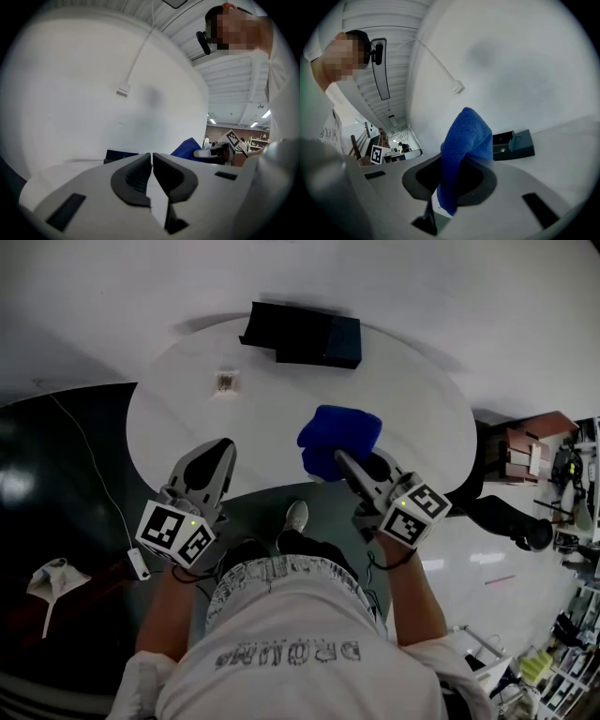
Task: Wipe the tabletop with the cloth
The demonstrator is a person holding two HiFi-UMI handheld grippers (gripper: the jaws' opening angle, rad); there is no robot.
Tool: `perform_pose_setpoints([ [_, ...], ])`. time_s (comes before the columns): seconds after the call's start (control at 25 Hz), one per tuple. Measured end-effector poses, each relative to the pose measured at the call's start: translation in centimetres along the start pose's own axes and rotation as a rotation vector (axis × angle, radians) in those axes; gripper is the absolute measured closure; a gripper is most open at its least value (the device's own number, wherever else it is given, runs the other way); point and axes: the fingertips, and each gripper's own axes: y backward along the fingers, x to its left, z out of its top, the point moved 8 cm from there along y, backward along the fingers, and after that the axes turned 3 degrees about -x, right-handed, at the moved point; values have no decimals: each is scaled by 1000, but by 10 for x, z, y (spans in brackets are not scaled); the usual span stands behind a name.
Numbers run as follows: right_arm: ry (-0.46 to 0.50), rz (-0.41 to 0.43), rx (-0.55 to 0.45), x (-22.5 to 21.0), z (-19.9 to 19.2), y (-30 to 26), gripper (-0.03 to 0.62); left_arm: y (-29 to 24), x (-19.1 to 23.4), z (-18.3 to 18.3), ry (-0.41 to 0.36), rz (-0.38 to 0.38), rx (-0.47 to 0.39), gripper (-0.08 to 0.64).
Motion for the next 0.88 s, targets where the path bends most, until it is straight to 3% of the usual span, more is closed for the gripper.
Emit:
perform_pose_setpoints([
  [0.52, 6, -2, 68, -49, 6, -44, 522, -31, 35, -22, 46, 53, 25, 532],
  [0.88, 42, -63, 124, -72, -4, -104, 522, -44, 93, -38, 83, 31, 73, 532],
])
